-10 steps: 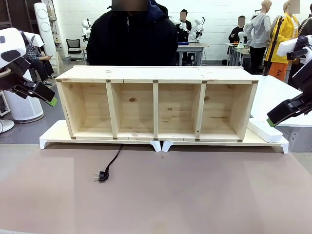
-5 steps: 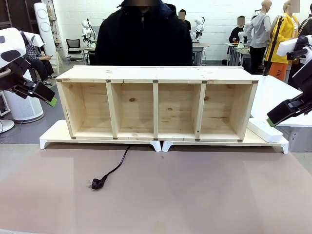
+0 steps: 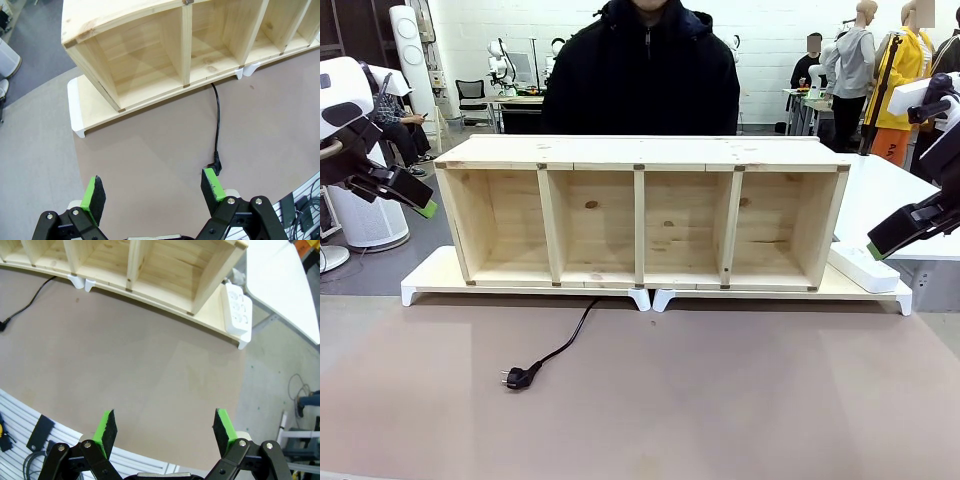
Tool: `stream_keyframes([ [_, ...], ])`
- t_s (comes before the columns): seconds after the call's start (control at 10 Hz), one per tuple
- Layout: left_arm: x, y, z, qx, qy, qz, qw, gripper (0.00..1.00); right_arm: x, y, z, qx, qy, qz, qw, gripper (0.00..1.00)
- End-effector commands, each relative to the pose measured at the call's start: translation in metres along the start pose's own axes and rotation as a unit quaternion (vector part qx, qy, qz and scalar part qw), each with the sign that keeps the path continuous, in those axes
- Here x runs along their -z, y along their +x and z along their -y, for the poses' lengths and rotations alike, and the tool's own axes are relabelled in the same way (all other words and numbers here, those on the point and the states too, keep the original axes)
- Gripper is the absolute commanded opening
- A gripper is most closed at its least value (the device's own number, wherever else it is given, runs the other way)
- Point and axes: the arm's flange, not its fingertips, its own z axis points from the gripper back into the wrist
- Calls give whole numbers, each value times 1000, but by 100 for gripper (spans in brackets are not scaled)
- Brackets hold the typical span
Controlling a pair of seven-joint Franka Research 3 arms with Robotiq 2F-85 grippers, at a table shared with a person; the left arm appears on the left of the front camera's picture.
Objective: Perform cable management.
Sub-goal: When the cord part of the Power Cable appears at the lower middle area of the table and stops, grasp the cord part of the Power Cable.
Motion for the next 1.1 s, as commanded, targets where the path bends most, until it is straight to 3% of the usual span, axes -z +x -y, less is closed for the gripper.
stream_keyframes([
  [0.0,0,0,-1,2,4,1,1000,100,0,0,1,1,-1,0,1000,100],
  [0.7,0,0,-1,2,4,1,1000,100,0,0,0,0,0,0,1000,100],
  [1.0,0,0,-1,2,4,1,1000,100,12,51,-43,-72,28,-11,997,100],
])
